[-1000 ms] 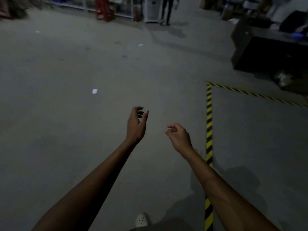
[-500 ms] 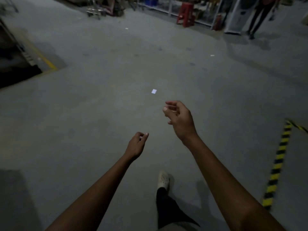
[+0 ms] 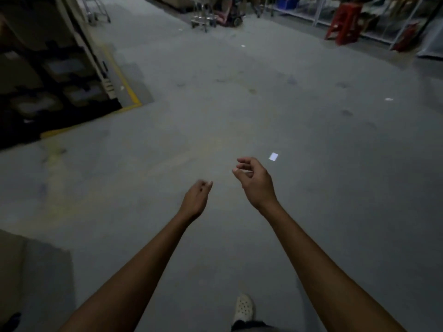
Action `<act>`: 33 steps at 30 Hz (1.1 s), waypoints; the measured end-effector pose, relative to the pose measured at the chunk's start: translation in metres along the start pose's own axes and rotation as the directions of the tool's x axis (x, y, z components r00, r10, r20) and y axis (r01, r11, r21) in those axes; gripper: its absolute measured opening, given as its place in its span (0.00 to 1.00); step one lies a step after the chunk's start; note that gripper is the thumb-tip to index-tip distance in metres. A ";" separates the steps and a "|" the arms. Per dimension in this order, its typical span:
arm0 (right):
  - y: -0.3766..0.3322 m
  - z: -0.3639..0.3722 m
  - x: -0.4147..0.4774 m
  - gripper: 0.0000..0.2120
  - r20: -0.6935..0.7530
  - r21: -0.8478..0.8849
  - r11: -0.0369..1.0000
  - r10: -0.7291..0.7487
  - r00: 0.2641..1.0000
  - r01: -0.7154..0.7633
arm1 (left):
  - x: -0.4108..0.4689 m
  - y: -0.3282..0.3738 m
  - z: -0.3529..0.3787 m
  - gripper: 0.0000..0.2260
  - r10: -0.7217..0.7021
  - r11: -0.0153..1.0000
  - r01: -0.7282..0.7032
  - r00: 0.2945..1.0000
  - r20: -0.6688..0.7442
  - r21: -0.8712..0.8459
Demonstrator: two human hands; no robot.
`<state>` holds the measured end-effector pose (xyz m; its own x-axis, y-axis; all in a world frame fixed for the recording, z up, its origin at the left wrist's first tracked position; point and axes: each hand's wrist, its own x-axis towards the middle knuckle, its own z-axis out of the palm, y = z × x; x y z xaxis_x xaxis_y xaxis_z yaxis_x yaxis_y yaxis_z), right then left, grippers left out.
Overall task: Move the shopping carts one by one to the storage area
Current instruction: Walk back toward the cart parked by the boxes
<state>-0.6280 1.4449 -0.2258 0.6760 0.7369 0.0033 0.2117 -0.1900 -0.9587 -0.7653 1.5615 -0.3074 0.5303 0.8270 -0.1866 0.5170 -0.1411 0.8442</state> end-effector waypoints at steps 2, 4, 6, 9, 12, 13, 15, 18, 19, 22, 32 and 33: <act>0.011 0.027 0.043 0.15 0.041 -0.035 0.997 0.071 0.997 -0.070 | 0.032 0.029 -0.033 0.14 0.074 0.992 -0.082 0.993 -0.092 -0.094; 0.026 0.056 0.084 0.14 0.086 -0.063 0.990 0.127 0.988 -0.122 | 0.064 0.057 -0.068 0.13 0.165 0.970 -0.190 0.972 -0.166 -0.150; 0.038 0.087 0.123 0.14 0.130 -0.101 0.981 0.181 0.975 -0.168 | 0.094 0.078 -0.103 0.15 0.240 0.943 -0.284 0.942 -0.236 -0.172; 0.052 0.141 0.186 0.14 0.172 -0.151 0.965 0.241 0.955 -0.216 | 0.150 0.082 -0.149 0.17 0.316 0.907 -0.382 0.895 -0.315 -0.176; 0.053 0.200 0.260 0.10 0.179 -0.164 0.958 0.265 0.947 -0.237 | 0.227 0.065 -0.187 0.17 0.350 0.887 -0.429 0.866 -0.358 -0.170; 0.050 0.220 0.285 0.09 0.178 -0.162 0.959 0.260 0.949 -0.232 | 0.256 0.057 -0.198 0.17 0.349 0.888 -0.429 0.864 -0.363 -0.167; 0.035 0.256 0.335 0.08 0.179 -0.144 0.964 0.247 0.952 -0.223 | 0.316 0.042 -0.222 0.15 0.315 0.910 -0.386 0.882 -0.351 -0.154; -0.013 0.300 0.404 0.08 0.181 -0.111 0.981 0.175 0.968 -0.156 | 0.398 0.017 -0.252 0.13 0.190 0.963 -0.237 0.936 -0.295 -0.132; -0.035 0.311 0.426 0.07 0.180 -0.078 0.990 0.127 0.976 -0.114 | 0.424 0.009 -0.262 0.13 0.145 0.977 -0.180 0.953 -0.265 -0.113; -0.106 0.333 0.483 0.05 0.146 0.069 0.997 -0.031 0.989 0.021 | 0.492 -0.018 -0.288 0.16 -0.003 0.998 -0.007 0.984 -0.176 -0.055; -0.150 0.397 0.696 0.11 0.055 0.147 0.971 -0.197 0.979 0.188 | 0.726 -0.063 -0.308 0.17 -0.173 0.985 0.174 0.984 -0.044 0.017; -0.141 0.404 0.728 0.10 0.049 0.154 0.974 -0.178 0.983 0.168 | 0.758 -0.055 -0.309 0.17 -0.165 0.986 0.166 0.985 -0.041 0.022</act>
<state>-0.4510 2.2702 -0.2029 0.5920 0.7899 0.1597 0.2114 0.0390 -0.9766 -0.5995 2.3648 -0.3399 0.4094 0.8606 -0.3029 0.6128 -0.0134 0.7902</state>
